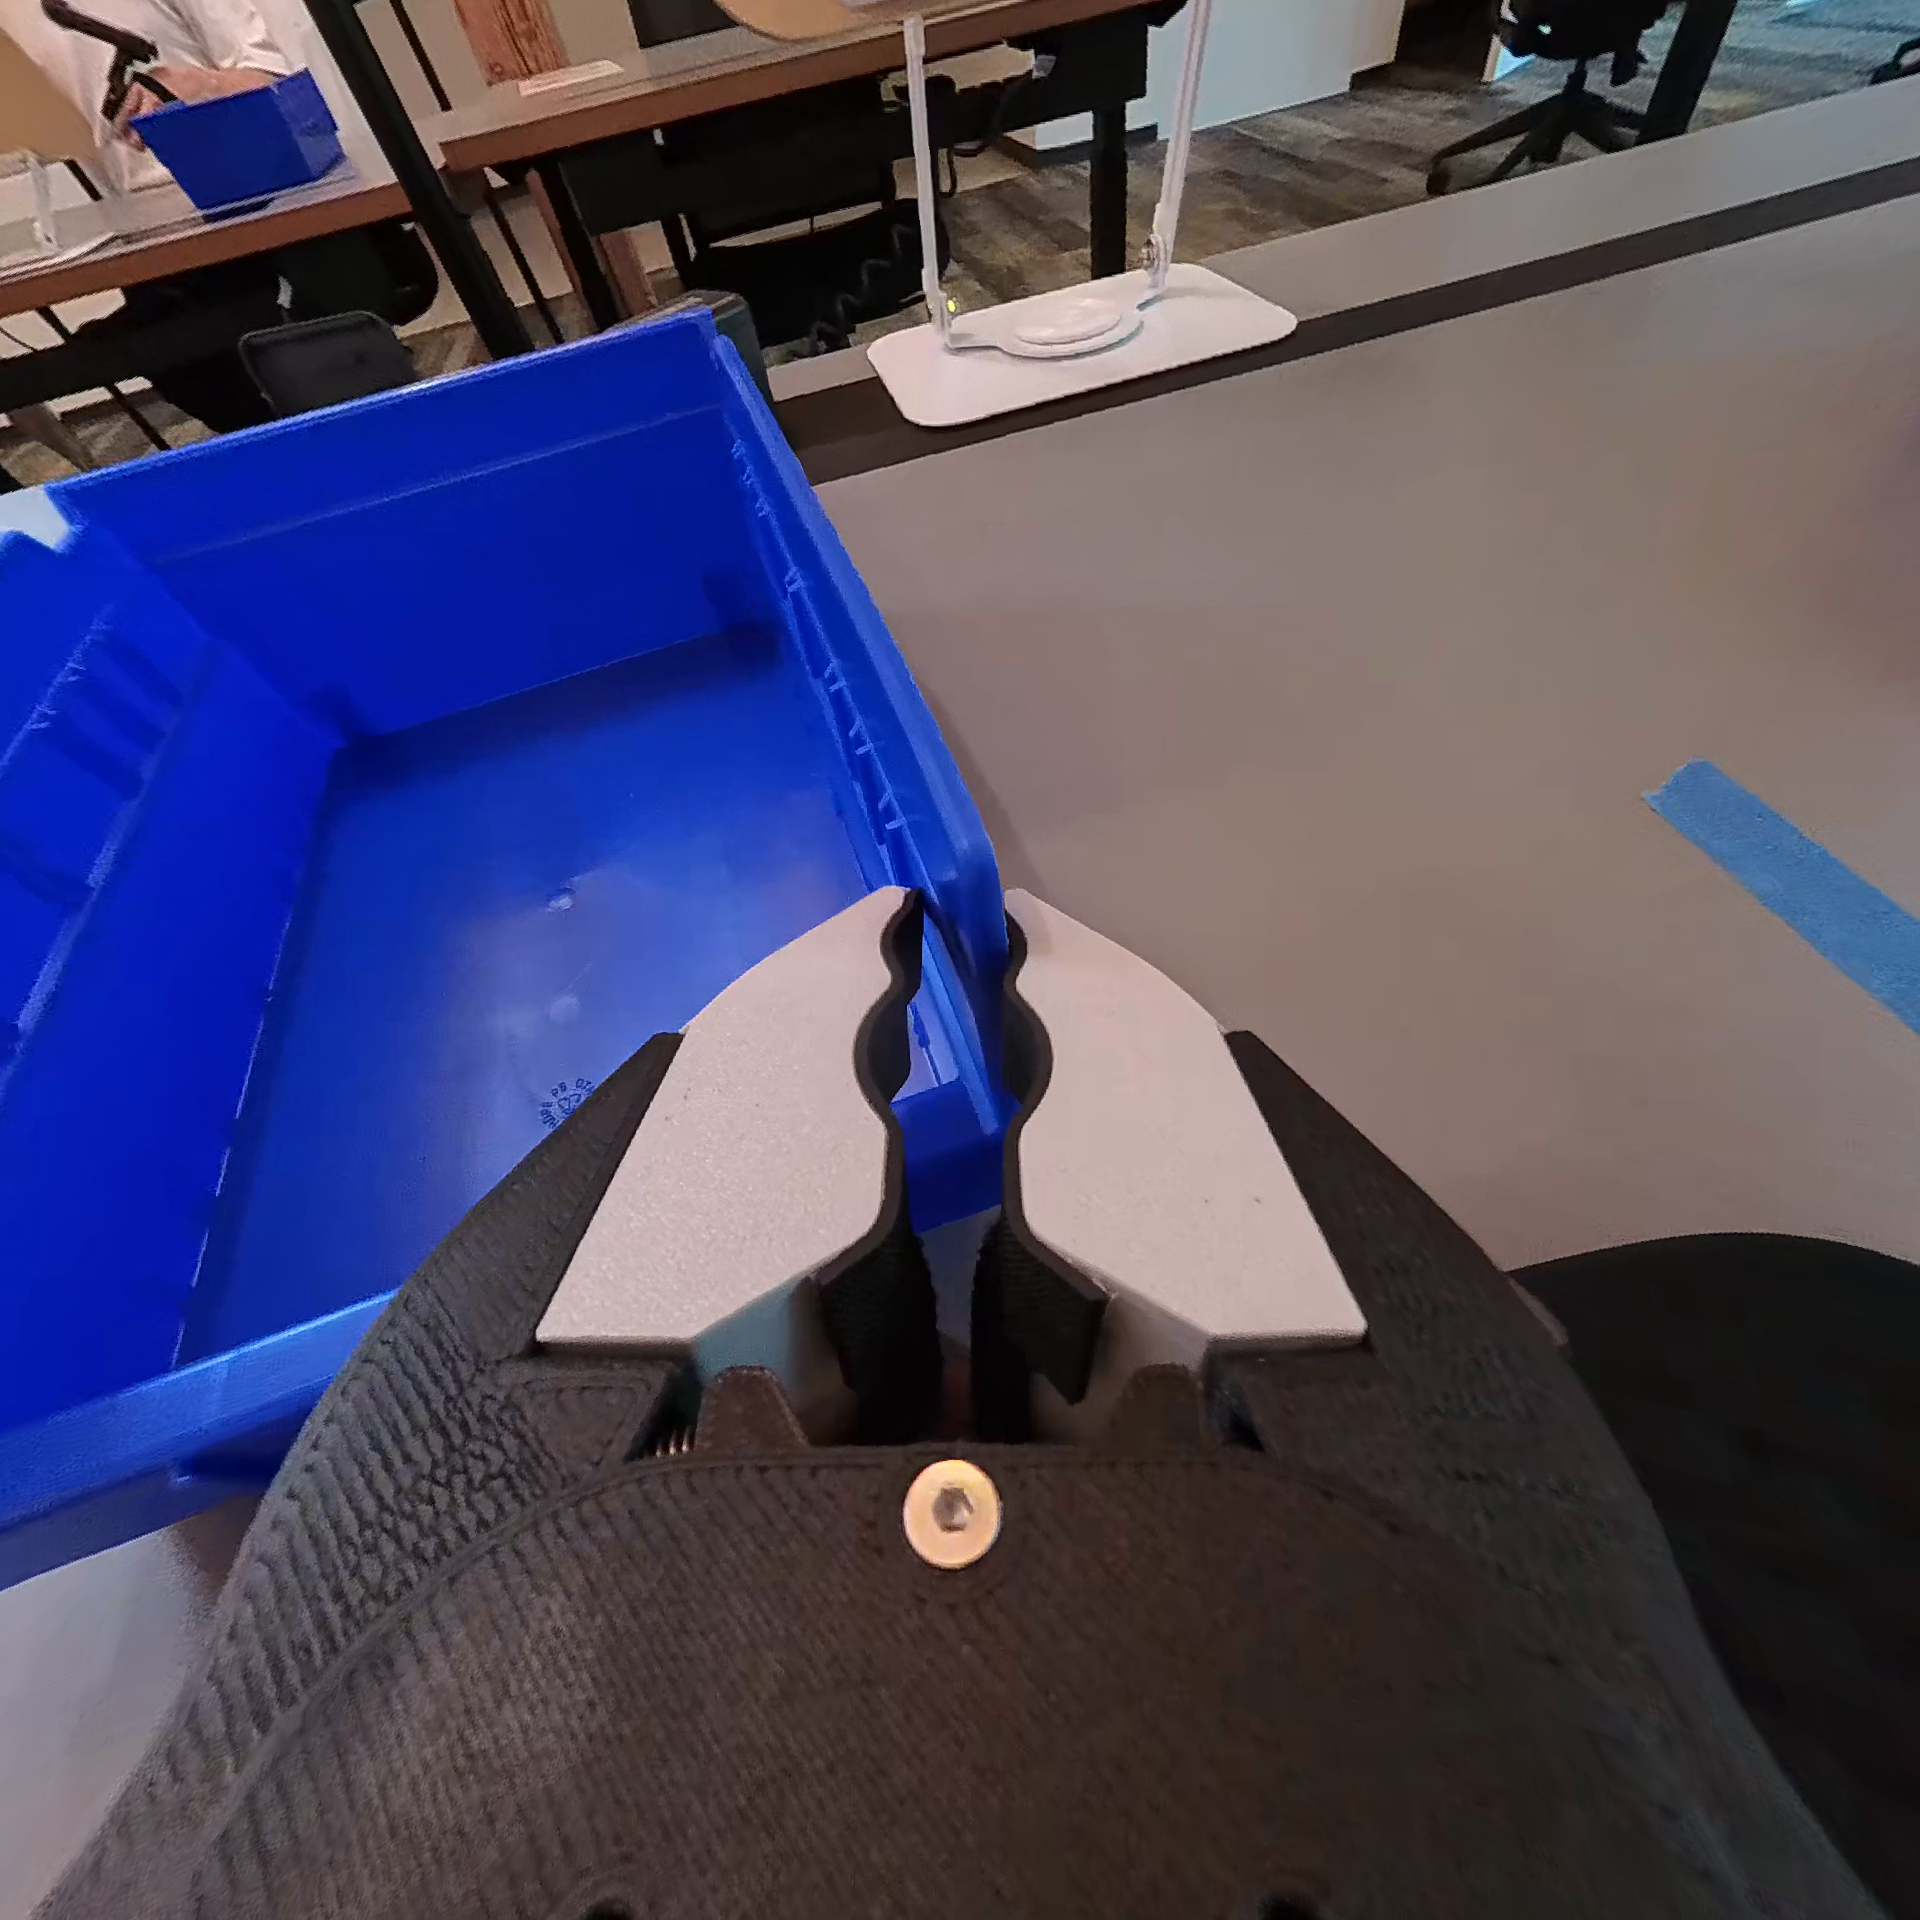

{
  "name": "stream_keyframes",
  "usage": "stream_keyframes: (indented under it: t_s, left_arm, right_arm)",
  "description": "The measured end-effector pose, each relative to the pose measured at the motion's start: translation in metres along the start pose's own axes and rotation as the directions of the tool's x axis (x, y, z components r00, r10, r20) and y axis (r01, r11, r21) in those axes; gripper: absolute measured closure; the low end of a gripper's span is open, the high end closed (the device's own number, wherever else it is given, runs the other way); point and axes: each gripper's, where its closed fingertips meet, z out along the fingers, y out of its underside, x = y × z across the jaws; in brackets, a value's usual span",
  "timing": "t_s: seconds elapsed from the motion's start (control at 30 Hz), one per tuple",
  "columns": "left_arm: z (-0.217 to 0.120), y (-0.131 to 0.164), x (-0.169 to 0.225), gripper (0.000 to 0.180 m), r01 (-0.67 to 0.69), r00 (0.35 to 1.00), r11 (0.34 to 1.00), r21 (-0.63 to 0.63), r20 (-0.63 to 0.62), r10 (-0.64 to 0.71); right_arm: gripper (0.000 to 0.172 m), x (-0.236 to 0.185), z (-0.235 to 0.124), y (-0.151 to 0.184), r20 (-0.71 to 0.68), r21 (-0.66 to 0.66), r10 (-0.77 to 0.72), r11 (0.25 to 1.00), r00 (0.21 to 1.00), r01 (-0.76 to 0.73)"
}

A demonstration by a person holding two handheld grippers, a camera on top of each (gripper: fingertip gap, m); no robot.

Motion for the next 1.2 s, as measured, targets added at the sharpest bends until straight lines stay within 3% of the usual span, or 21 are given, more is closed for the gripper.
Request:
stream_keyframes:
  t_s: [0.83,1.2]
  left_arm:
    - [0.010,-0.007,0.031,0.166,-0.064,0.995,0.998,-0.019,-0.080,0.062]
    - [0.009,-0.006,0.029,0.167,-0.115,0.993,0.993,0.000,-0.013,0.115]
  right_arm:
    - [0.162,-0.022,0.004,-0.006,0.074,0.008,-0.020,1.000,0.997,0.020]
    - [0.163,-0.022,0.005,-0.006,0.051,0.044,-0.019,0.999,0.999,0.017]
